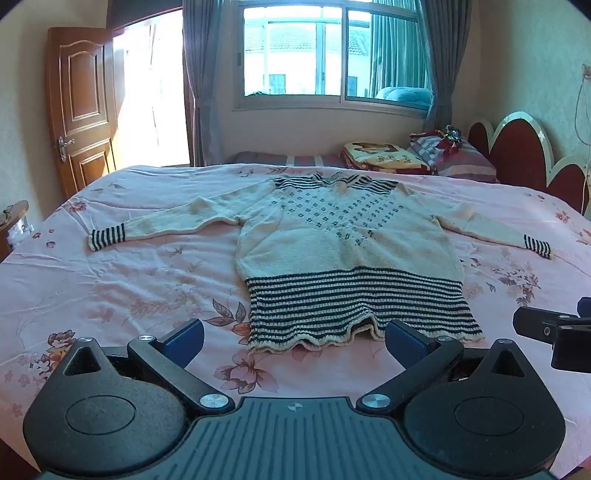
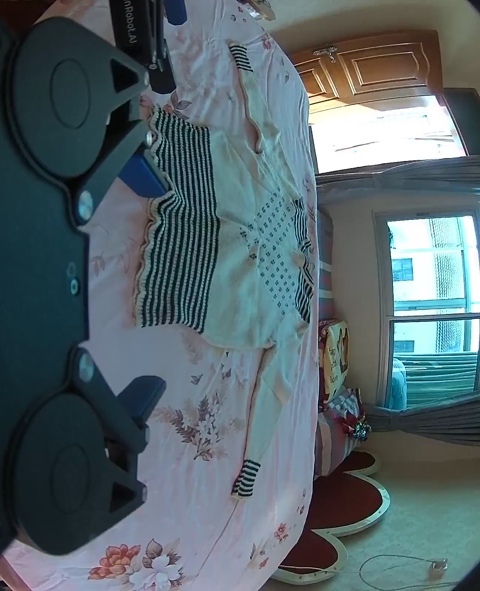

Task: Fold small clothes

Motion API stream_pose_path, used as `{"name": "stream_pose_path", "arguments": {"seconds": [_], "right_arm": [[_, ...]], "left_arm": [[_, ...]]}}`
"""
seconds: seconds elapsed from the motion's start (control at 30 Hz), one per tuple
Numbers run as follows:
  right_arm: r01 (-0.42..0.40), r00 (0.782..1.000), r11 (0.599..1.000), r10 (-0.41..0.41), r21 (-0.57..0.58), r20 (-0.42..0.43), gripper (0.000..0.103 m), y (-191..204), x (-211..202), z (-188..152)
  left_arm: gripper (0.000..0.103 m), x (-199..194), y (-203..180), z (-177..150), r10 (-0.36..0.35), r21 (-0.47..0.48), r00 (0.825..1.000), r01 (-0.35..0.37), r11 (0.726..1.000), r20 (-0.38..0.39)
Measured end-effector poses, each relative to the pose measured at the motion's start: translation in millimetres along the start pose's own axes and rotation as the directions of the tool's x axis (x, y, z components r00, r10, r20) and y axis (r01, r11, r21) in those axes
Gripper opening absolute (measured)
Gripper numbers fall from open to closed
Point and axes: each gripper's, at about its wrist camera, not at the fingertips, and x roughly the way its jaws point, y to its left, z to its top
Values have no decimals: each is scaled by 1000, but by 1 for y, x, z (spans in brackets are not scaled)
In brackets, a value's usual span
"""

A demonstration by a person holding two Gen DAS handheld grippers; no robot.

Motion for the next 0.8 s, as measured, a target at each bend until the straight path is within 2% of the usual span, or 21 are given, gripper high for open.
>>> {"name": "stream_pose_path", "arguments": {"seconds": [0.27, 0.5, 0.57, 0.8], "right_arm": [[0, 1000, 1000, 0, 5, -3, 102, -5, -2, 0], [-5, 1000, 1000, 5, 8, 3, 102, 11, -6, 1], [-6, 1000, 1000, 6, 18, -3, 102, -9, -3, 2], [-1, 1000, 1000, 1, 25, 3, 102, -10, -6, 3]], "left_arm": [[103, -1, -5, 1, 6, 4, 1000, -6, 1000, -9], [103, 2, -7, 0, 12, 3, 1000, -12, 1000, -11], [103, 0, -8, -1, 15, 1, 1000, -15, 1000, -9], [103, -2, -9, -1, 15, 6, 1000, -15, 1000, -9]]}}
